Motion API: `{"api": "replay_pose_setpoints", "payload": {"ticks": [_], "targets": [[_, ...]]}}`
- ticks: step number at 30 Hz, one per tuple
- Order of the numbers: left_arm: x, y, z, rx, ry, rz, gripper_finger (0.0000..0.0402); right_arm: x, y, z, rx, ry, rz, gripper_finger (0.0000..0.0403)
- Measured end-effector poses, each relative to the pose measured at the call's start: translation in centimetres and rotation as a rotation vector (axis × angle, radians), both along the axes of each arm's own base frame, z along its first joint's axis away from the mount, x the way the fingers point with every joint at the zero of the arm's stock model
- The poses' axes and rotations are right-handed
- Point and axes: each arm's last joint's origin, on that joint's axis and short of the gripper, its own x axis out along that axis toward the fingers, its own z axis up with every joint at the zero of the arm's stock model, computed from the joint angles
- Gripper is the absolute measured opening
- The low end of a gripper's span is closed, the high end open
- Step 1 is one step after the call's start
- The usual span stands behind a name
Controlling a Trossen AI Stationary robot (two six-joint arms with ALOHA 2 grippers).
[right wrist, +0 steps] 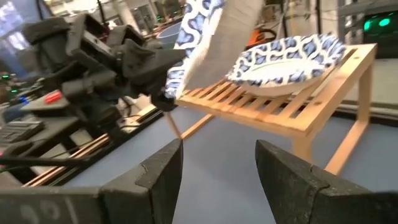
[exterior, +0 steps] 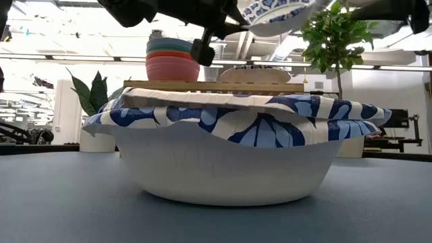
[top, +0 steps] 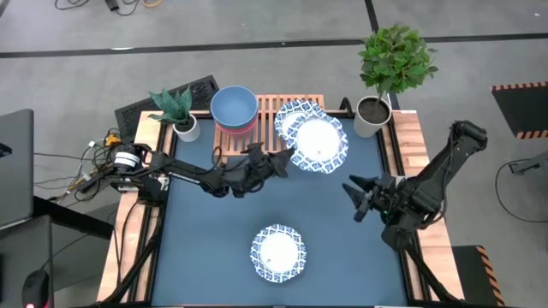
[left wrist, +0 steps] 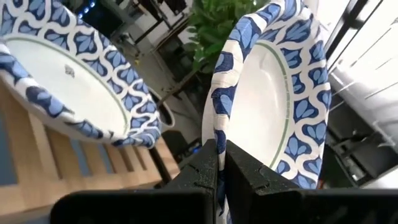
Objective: Place and stack bowls onto a shelf
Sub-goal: Stack the top white patterned bowl on top of the other white patterned bowl on the shelf
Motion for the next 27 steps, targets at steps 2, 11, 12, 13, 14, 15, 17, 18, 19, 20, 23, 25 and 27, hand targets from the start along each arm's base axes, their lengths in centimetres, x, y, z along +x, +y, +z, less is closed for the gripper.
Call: {"api": "replay_pose_setpoints", "payload": {"ticks": [2, 11, 12, 13, 14, 15, 17, 18, 19, 20, 23, 25, 27], "targets": [[0.0, 0.1, 0.1, -0.009, -0.018, -0.004, 0.0002, 0.2, -0.3, 0.0, -0.002, 0.002, -0.019, 0.0226], [0.1, 0.6, 0.1, -0.147, -0.133, -0.062, 0.0002, 0.4, -0.6, 0.0, -0.039, 0.036, -0.03, 0.0226], [0.1, 0.7, 0.1, -0.171, -0.151, -0.066, 0.0002, 0.4, -0.6, 0.0, -0.041, 0.038, -0.03, 0.0226], [0.1, 0.8, 0.1, -0.196, -0.17, -0.071, 0.0002, 0.4, -0.6, 0.0, -0.042, 0.038, -0.029, 0.0226], [0.1, 0.9, 0.1, -0.224, -0.192, -0.076, 0.0002, 0.4, -0.6, 0.0, -0.041, 0.038, -0.03, 0.0226], [0.1, 1.0, 0.1, -0.25, -0.212, -0.083, 0.0002, 0.4, -0.6, 0.0, -0.042, 0.038, -0.029, 0.0226], [0.1, 1.0, 0.1, -0.29, -0.243, -0.091, 0.0002, 0.4, -0.6, 0.0, -0.042, 0.039, -0.029, 0.0226], [0.1, 1.0, 0.1, -0.296, -0.247, -0.09, 0.0002, 0.4, -0.6, 0.0, -0.041, 0.039, -0.029, 0.0226], [0.1, 1.1, 0.1, -0.292, -0.244, -0.088, 0.0002, 0.4, -0.6, 0.0, -0.042, 0.039, -0.029, 0.0226], [0.1, 1.2, 0.1, -0.284, -0.238, -0.083, 0.0002, 0.4, -0.6, 0.0, -0.041, 0.039, -0.029, 0.0226], [0.1, 1.4, 0.1, -0.305, -0.256, -0.074, 0.0002, 0.4, -0.6, 0.0, -0.042, 0.039, -0.029, 0.0226], [0.0, 1.5, 0.1, -0.354, -0.295, -0.067, 0.0002, 0.4, -0.6, 0.0, -0.042, 0.039, -0.029, 0.0226], [0.0, 1.6, 0.1, -0.353, -0.296, -0.056, 0.0002, 0.4, -0.6, 0.0, -0.042, 0.04, -0.029, 0.0226]]}}
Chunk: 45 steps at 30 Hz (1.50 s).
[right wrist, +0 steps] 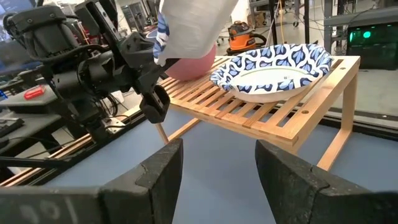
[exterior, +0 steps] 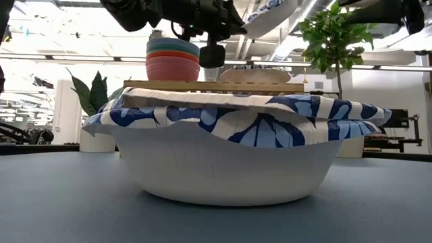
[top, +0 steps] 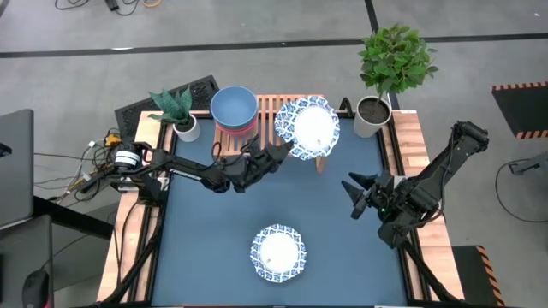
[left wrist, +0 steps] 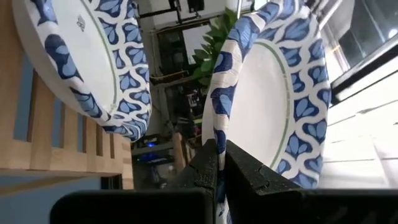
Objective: Place and stack bowls onto a shelf
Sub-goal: Stack the top white patterned bowl on top of the other white patterned bowl on the shelf
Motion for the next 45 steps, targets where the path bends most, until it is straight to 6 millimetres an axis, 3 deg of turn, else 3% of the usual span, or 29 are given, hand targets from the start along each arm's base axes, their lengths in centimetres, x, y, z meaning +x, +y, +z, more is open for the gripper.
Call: {"api": "replay_pose_setpoints", "payload": {"ticks": [5, 10, 19, 30, 37, 41, 45], "targets": [[0.1, 0.1, 0.2, 0.056, 0.043, 0.021, 0.0002, 0.0, 0.0, 0.0, -0.001, 0.004, 0.002, 0.0226], [1.0, 0.1, 2.0, 0.158, 0.124, 0.011, 0.0002, 0.0, 0.0, 0.0, -0.001, 0.005, 0.003, 0.0226], [3.3, -0.4, 6.3, 0.336, 0.55, -0.146, 0.0002, -0.1, 0.0, 0.0, -0.002, 0.011, 0.009, 0.0226], [2.4, -0.5, 13.0, 0.753, 0.919, -0.33, 0.0002, -0.1, 0.0, -0.1, -0.003, 0.012, 0.008, 0.0226], [0.8, 2.6, 17.1, 0.913, 1.046, -0.261, 0.0002, -0.1, 0.0, -0.1, -0.01, 0.018, 0.008, 0.0226], [-0.5, 5.9, 18.9, 0.952, 1.119, -0.199, 0.0002, -0.1, 0.0, -0.1, -0.014, 0.023, 0.008, 0.0226], [-2.0, 9.6, 19.9, 0.944, 1.102, -0.253, 0.0002, -0.2, -0.1, -0.2, -0.018, 0.028, 0.008, 0.0226]]}}
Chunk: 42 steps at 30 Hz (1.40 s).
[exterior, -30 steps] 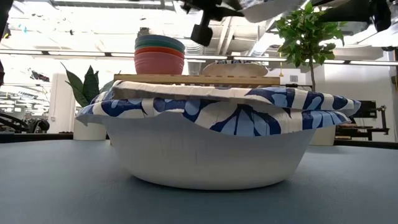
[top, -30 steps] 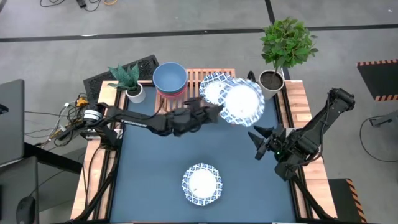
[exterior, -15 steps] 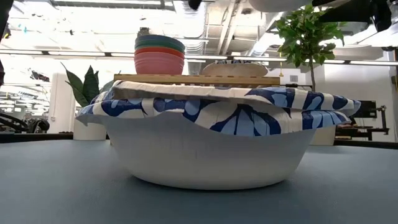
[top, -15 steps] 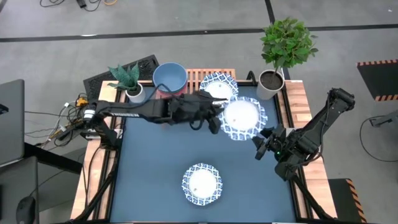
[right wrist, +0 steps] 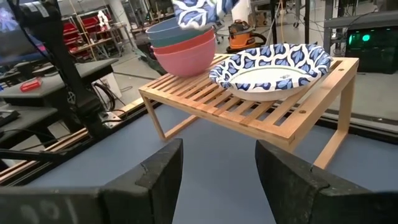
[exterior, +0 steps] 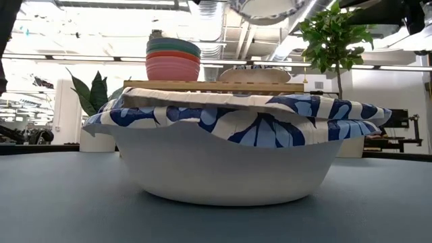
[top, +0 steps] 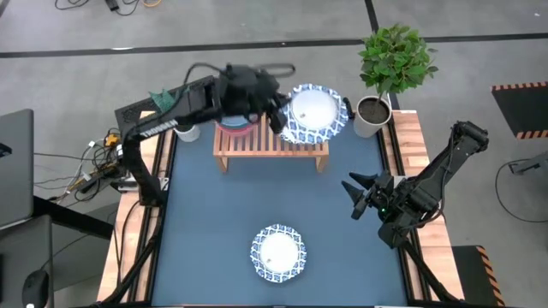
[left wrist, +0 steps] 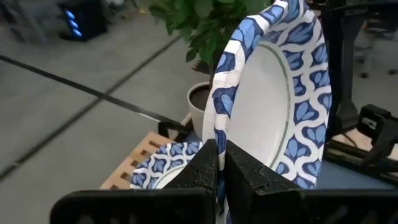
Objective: Place and stack bowls onto a shelf
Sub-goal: Stack the top white patterned bowl on top of the other white patterned bowl on the shelf
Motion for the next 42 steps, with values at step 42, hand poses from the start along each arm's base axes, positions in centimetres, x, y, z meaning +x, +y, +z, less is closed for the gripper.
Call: {"api": "replay_pose_setpoints", "payload": {"ticks": [42], "targets": [[0.5, 9.8, -5.3, -0.112, 0.129, -0.158, 0.0002, 0.2, -0.8, -0.2, -0.03, 0.037, -0.038, 0.0226]]}}
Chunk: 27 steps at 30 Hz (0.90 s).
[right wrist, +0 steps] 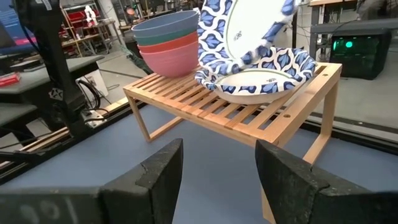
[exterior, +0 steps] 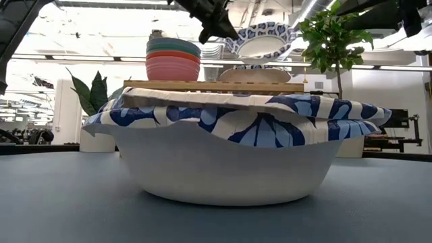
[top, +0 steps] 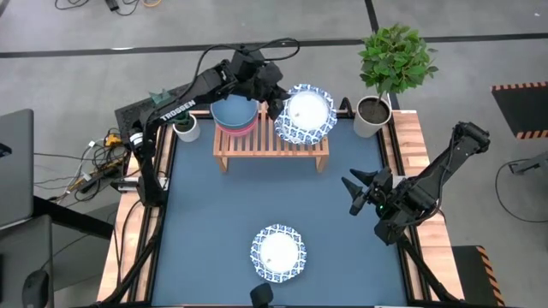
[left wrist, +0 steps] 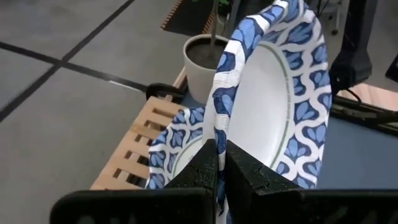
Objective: Place and stack bowls onto a shelf
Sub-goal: Stack the top white patterned bowl on top of the other white patterned bowl on the shelf
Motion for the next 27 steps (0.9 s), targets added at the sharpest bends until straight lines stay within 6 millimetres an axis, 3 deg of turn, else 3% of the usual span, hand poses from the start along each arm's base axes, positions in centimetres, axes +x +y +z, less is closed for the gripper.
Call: {"api": "replay_pose_setpoints", "payload": {"ticks": [27], "targets": [[0.7, 0.3, -1.6, -0.075, 0.058, 0.078, 0.0007, 0.0, 0.0, -0.1, 0.011, 0.014, 0.009, 0.0226]]}}
